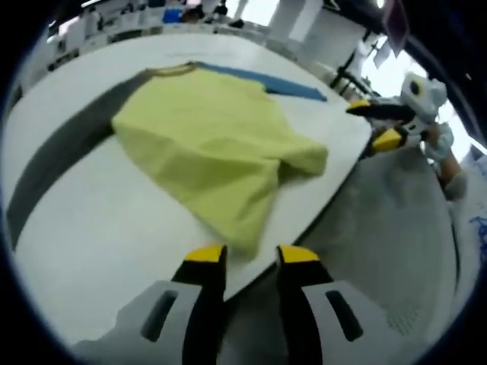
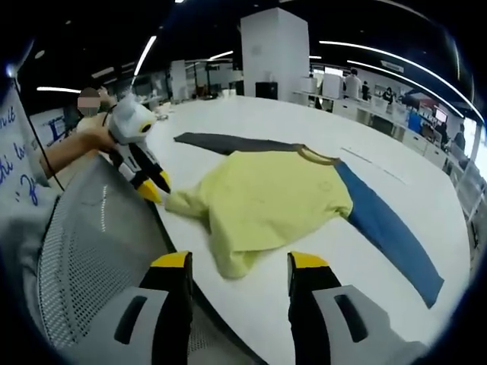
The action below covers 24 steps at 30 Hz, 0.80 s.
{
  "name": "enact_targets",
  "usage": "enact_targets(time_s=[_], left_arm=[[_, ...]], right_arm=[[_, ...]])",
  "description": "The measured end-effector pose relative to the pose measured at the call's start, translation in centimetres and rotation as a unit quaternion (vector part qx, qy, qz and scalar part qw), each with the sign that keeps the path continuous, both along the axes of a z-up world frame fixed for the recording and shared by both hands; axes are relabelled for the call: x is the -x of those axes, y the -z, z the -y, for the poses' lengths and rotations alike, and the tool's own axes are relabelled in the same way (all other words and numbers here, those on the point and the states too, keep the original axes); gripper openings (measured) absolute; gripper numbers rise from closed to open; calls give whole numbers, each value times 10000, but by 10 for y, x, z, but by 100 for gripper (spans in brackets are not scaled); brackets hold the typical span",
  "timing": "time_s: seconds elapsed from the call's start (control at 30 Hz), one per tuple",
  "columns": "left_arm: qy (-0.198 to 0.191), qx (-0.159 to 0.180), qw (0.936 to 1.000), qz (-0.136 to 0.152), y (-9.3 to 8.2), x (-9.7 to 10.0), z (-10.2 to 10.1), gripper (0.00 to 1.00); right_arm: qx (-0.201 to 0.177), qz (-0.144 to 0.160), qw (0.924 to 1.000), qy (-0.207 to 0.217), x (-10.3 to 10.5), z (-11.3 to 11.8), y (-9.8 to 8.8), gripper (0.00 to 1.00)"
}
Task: Fold the garment on the visible template until the final outline fits inside the template.
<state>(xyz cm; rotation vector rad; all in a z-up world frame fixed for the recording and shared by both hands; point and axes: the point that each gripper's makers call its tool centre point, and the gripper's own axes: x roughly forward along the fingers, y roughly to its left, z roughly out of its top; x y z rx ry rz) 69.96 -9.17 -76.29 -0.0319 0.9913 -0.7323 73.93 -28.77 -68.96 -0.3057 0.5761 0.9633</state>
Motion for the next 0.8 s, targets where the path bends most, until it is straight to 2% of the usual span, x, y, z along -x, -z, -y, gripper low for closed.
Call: enact_targets(time_s=[0.13,0.23,0.37,0.6,0.8], left_arm=[[-44,-1,10000,-36,7,-1,1,21],[-161,104,9998,-23,7,-3,1,21],[-128,159,9998,-82,10,-2,3,17],[-65,37,9999,-92,13,-3,1,9],[97,-136,9998,-76,14,-3,1,7]], right_arm=[[-5,20,10000,-5,-1,0,-2,50],[-39,27,10000,12,-1,0,-4,50],[-45,26,10000,18,-1,0,-4,50],[-62,26,10000,12,0,0,-3,50],[-18,-69,10000,-41,1,-2,5,47]])
